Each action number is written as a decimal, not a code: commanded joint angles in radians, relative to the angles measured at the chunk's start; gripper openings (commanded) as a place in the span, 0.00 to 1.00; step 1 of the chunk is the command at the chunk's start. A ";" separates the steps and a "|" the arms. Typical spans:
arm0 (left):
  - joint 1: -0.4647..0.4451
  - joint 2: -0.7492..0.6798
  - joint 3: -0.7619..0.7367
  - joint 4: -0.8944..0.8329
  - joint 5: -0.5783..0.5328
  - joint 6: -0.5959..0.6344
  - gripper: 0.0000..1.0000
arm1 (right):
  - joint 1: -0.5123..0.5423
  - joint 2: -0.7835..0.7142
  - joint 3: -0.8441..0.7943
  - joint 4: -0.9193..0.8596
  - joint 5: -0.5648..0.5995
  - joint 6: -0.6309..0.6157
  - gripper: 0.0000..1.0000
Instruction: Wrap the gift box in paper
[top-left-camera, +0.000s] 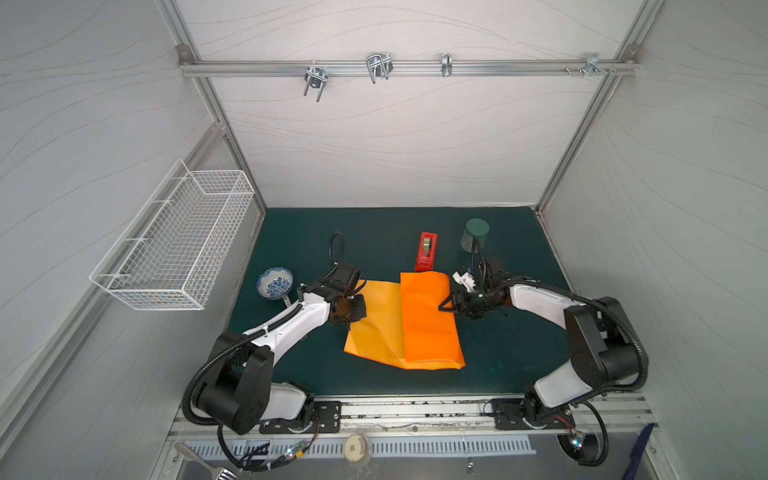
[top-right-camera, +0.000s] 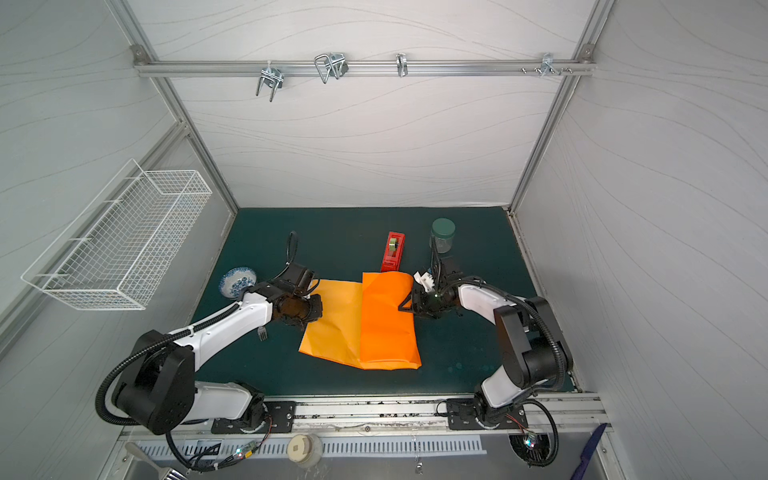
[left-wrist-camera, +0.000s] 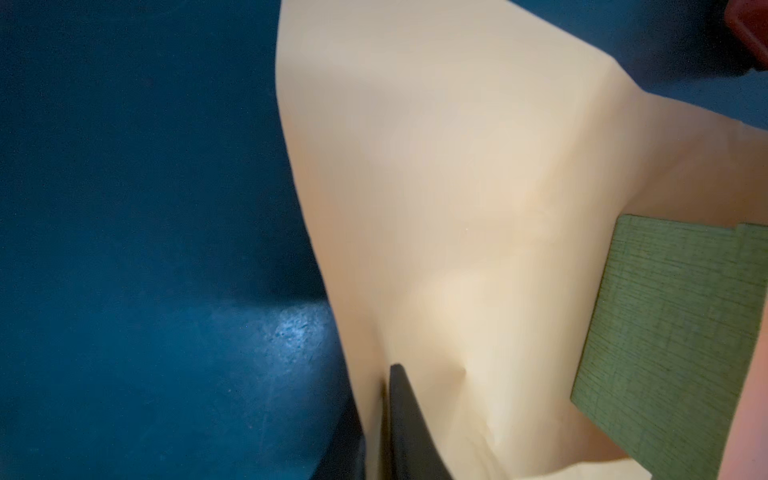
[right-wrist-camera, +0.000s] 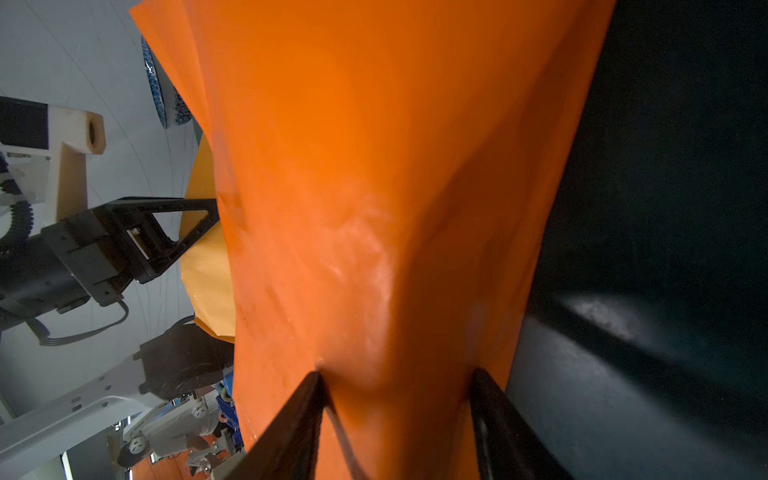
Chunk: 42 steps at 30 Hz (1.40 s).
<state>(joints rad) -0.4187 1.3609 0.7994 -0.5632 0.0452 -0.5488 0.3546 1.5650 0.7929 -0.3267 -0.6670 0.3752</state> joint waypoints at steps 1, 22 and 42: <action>-0.016 0.006 0.050 -0.023 -0.046 0.021 0.09 | 0.031 0.075 -0.044 -0.058 0.150 -0.011 0.55; -0.212 -0.075 0.179 -0.053 0.001 -0.168 0.00 | 0.033 0.071 -0.043 -0.058 0.147 -0.012 0.54; -0.378 0.076 0.380 -0.115 -0.088 -0.238 0.00 | 0.038 0.074 -0.044 -0.056 0.147 -0.009 0.54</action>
<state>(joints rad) -0.7856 1.4204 1.1305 -0.6765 -0.0181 -0.7654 0.3550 1.5650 0.7937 -0.3290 -0.6670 0.3752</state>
